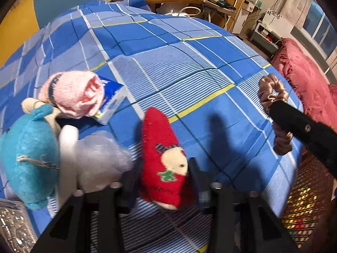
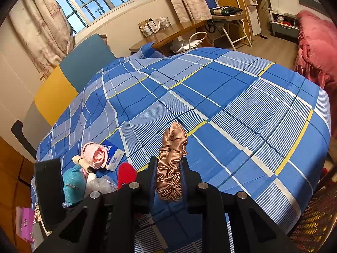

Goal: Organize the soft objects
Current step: 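Grasp the red snowman sock with the left gripper, then carry the red sock into the gold tray and open the left gripper while the right holds the scrunchie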

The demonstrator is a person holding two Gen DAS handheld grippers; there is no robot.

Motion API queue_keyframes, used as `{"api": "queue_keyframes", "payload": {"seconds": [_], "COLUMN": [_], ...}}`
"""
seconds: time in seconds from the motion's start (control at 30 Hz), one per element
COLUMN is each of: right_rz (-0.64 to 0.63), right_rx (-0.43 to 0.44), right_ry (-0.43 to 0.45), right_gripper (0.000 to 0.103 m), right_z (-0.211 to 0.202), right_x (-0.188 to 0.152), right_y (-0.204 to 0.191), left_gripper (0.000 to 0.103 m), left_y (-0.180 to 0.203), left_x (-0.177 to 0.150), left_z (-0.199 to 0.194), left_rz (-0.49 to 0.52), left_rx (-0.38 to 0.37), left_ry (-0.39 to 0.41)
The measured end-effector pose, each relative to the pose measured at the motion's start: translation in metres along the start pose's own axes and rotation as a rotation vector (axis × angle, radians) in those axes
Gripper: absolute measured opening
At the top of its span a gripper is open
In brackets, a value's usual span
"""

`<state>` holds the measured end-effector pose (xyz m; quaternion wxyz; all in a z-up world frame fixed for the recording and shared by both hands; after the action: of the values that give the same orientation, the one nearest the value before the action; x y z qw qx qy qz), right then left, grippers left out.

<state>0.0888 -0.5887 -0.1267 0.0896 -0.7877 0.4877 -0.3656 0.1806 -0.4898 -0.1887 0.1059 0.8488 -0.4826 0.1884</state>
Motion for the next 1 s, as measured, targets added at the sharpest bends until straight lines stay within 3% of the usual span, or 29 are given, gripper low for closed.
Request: {"api": "queue_keyframes", "payload": {"seconds": [0.2,0.43,0.73,1.0], "right_rz": [-0.010,-0.029,-0.086,-0.123], "right_rx": [-0.001,0.007,0.002,0.012], "right_ry": [0.002,0.008,0.001,0.006], "right_gripper": [0.020,0.020,0.020,0.021], "right_z": [0.000,-0.001,0.001,-0.001], "right_x": [0.000,-0.001,-0.005,-0.008], "right_y": [-0.001,-0.004,-0.012,-0.019], "left_gripper": [0.029,0.028,0.028,0.028], "left_y": [-0.012,-0.013,-0.034,-0.083], "left_x": [-0.008,-0.002,0.002,-0.020], "left_z": [-0.017,-0.060,-0.149,-0.223], "left_rz": [-0.093,-0.130,-0.145,-0.191], "left_rx": [-0.031,-0.094,-0.112,-0.091], "left_ry": [0.018,0.122,0.293,0.391]}}
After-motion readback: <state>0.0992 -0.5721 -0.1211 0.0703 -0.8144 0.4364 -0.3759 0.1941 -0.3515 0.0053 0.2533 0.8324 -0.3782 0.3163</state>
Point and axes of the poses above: each gripper's, at about its wrist camera, not at the fingertips, and z roughly the way its jaws point, y to its right, x to its top, the point moved 6 cm from there along z, roughly the way its jaws point, and after that the axes turned 10 degrees about z, right-handed, at the moved point
